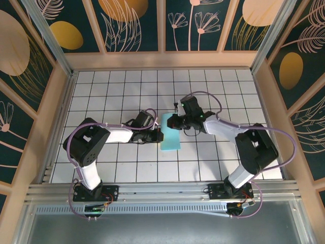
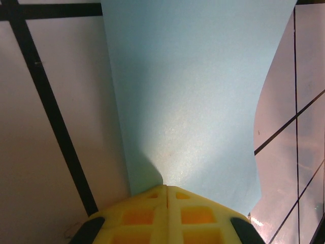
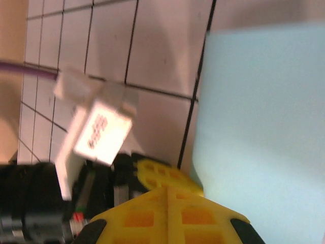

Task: Fold a paper plane with a square sheet of paper (fold left side to right side)
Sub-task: Hold the square sheet of paper at the center of the table.

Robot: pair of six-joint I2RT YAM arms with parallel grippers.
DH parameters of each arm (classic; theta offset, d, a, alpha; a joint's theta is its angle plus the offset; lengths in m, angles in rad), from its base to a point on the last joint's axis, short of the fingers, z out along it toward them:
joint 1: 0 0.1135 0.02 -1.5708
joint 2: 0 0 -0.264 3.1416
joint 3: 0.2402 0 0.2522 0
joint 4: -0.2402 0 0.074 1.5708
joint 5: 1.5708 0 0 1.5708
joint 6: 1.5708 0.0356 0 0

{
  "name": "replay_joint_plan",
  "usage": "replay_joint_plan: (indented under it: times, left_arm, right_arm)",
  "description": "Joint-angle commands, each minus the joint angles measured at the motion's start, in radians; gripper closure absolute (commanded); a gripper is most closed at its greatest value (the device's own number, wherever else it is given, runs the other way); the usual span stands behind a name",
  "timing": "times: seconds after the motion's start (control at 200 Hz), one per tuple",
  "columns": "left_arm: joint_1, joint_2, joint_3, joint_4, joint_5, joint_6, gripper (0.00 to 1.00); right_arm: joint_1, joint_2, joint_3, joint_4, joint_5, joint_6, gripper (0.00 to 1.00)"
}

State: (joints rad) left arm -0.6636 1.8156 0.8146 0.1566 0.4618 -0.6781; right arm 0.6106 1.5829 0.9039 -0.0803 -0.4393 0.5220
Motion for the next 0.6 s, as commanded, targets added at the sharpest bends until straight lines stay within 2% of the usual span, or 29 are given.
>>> replay_joint_plan:
  times: [0.0,0.235,0.596]
  left_arm:
    - [-0.013,0.021,-0.004,-0.057,-0.031,-0.005,1.0]
    - [-0.014,0.021,-0.006,-0.051,-0.029,-0.009,1.0]
    - [-0.013,-0.002,0.004,-0.034,-0.017,-0.024,1.0]
  right_arm:
    - [0.029,-0.034,-0.082,0.018,-0.018,0.044,1.0]
    - [0.08,0.06,-0.115,0.105,-0.033,0.082,1.0]
    - [0.097,0.149,-0.114,0.078,0.023,0.074,1.0]
